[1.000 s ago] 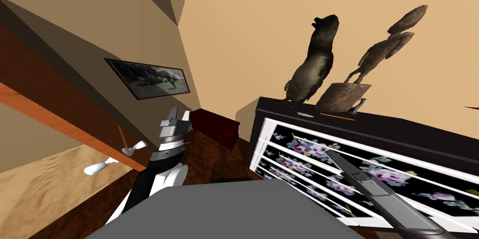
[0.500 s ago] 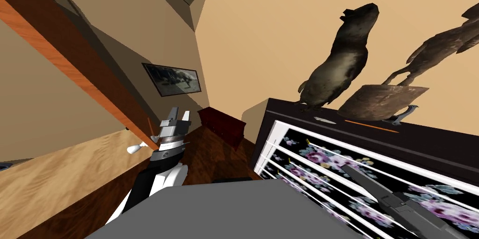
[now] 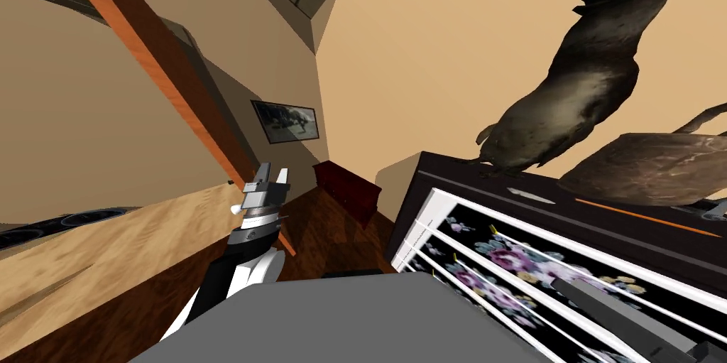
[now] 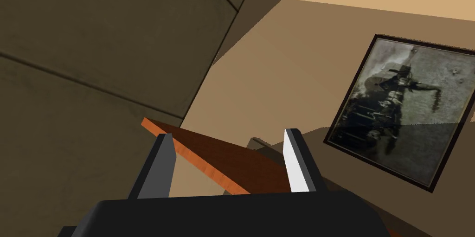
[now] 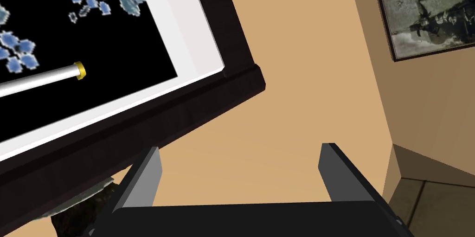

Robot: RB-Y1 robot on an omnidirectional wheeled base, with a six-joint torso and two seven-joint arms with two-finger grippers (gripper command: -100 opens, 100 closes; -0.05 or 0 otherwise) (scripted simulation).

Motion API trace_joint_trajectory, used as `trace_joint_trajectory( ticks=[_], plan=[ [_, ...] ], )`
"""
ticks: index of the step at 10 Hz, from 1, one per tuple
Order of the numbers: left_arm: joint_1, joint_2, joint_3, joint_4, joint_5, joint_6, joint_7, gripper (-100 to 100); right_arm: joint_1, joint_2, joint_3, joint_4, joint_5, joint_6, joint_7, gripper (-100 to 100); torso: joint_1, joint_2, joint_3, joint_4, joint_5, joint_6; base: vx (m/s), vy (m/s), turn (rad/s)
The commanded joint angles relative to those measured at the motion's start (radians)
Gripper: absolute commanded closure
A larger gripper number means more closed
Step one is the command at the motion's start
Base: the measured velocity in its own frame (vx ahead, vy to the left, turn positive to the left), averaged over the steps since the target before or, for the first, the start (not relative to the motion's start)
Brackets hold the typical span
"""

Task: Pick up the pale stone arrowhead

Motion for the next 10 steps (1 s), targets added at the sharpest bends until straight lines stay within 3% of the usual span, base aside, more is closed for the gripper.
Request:
trace_joint_trajectory(
  ticks=[1, 9, 10],
  plan=[
    [0.0, 0.0, 0.0, 0.0, 0.0, 0.0, 0.0, 0, 0.05, 0.003, -0.05, 0.012, 0.032, -0.036, 0.0, -100, 0.0, 0.0, 0.0, 0.0, 0.0, 0.0, -0.013, 0.007, 0.389],
    [0.0, 0.0, 0.0, 0.0, 0.0, 0.0, 0.0, 0, 0.264, 0.008, -0.276, 0.038, 0.138, -0.136, 0.007, -100, -0.003, 0.0, 0.0, 0.0, -0.001, 0.0, -0.014, -0.025, 0.246],
    [0.0, 0.0, 0.0, 0.0, 0.0, 0.0, 0.0, 0, 0.274, 0.008, -0.294, 0.038, 0.138, -0.136, 0.007, -100, -0.004, 0.0, 0.0, 0.0, -0.001, -0.001, -0.02, -0.05, 0.182]
  ],
)
